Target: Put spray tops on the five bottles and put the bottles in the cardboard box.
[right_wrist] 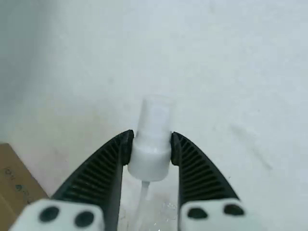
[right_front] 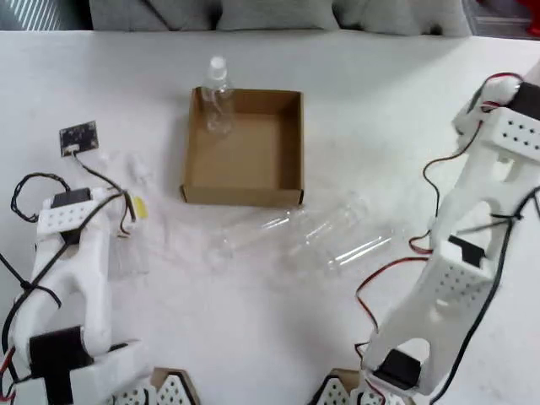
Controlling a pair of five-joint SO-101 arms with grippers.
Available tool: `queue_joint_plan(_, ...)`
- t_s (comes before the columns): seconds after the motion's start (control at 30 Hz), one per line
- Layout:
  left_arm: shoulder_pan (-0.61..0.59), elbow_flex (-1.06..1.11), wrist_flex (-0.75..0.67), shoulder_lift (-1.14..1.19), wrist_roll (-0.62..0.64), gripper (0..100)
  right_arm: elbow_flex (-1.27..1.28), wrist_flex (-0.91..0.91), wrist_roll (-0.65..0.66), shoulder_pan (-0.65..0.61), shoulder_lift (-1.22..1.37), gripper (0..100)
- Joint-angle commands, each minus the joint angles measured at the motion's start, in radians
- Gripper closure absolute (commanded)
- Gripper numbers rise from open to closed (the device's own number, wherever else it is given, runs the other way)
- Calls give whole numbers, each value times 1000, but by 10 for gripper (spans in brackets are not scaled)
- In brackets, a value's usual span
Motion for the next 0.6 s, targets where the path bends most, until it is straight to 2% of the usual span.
queue_joint_plan(0.0,87,-29,37,-214,-2,980,-6,31,91,51,-269,982)
queue_joint_plan(0.17,226,-20,60,-486,-2,980,77,31,169,111,-527,982)
queue_joint_plan(0.33,394,-8,94,-737,-2,980,109,25,345,131,-774,982)
queue_joint_plan(0.47,555,109,35,-931,-2,980,107,1,443,127,-924,981)
queue_joint_plan(0.57,656,252,-38,-1093,-8,980,109,-7,466,125,-998,981)
